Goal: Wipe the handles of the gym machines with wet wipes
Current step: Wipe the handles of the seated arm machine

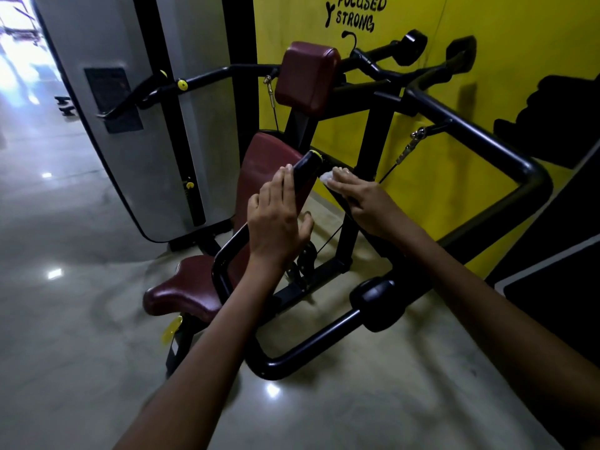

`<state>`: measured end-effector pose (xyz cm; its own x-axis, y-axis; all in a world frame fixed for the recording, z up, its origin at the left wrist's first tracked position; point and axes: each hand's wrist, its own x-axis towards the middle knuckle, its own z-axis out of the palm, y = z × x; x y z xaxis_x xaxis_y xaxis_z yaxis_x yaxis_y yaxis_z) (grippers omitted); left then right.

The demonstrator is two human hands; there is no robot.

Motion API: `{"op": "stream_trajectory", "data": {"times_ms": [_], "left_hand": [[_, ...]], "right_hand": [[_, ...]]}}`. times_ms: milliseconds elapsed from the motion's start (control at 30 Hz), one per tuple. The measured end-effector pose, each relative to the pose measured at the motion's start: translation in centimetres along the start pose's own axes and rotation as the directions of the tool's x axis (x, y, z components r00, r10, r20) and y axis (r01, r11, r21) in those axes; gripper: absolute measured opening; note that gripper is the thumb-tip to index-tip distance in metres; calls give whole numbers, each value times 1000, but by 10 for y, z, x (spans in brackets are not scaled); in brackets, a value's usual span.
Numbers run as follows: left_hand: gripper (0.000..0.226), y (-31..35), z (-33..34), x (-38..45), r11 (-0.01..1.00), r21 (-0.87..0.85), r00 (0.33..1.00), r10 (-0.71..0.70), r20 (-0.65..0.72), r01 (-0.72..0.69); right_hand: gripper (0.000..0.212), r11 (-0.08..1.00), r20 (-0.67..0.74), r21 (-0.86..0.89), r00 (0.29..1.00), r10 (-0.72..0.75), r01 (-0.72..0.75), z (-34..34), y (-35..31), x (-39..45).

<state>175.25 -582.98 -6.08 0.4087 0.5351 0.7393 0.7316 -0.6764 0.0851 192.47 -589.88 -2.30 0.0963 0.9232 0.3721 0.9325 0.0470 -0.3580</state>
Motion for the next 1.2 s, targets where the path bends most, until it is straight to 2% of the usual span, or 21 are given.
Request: {"op": "stream_trajectory", "data": {"times_ms": [67,167,333,400,533,633,733,800,967,1067,1200], "left_hand": [[74,0,1,0,1000,0,1000,2,-3,-2],[74,-1,0,0,1000,-14,1000,-3,-6,3],[74,-1,0,1,1000,-18,1000,4,-6,-4],[74,-1,0,0,1000,-14,1000,6,-7,-6],[73,-1,1,1,1000,-19,1000,3,-14,-3],[73,-1,0,1,1000,-24,1000,1,-13,-1],[73,0,-1,1,1000,-25,1000,-7,1,7],[74,0,-1,1,1000,-28,1000,-8,16,8],[73,-2,-1,1,1000,-31,1000,-2,17,2],[73,-1,-2,1,1000,-26,1000,-4,26,4],[73,-2,-3,1,999,-38,999,1,46,1]], "right_hand": [[52,996,52,-78,998,-42,46,1,3,-7],[43,995,45,-14,994,-95,96,-7,8,-26],[45,999,-73,55,997,1,3,-5,8,-23],[49,1000,-83,-9,996,12,-13,2,0,-18],[54,981,25,-187,998,-54,57,4,-2,-29],[46,994,-21,-72,997,-80,78,-1,5,-43],[46,1000,-82,15,997,-4,5,-1,7,-34],[47,1000,-83,-7,996,16,-17,3,1,-23],[52,991,-4,-124,999,-54,53,4,2,-32],[50,994,6,-84,997,-75,75,-4,7,-46],[47,999,-27,-33,1000,15,-16,-9,4,-28]]}}
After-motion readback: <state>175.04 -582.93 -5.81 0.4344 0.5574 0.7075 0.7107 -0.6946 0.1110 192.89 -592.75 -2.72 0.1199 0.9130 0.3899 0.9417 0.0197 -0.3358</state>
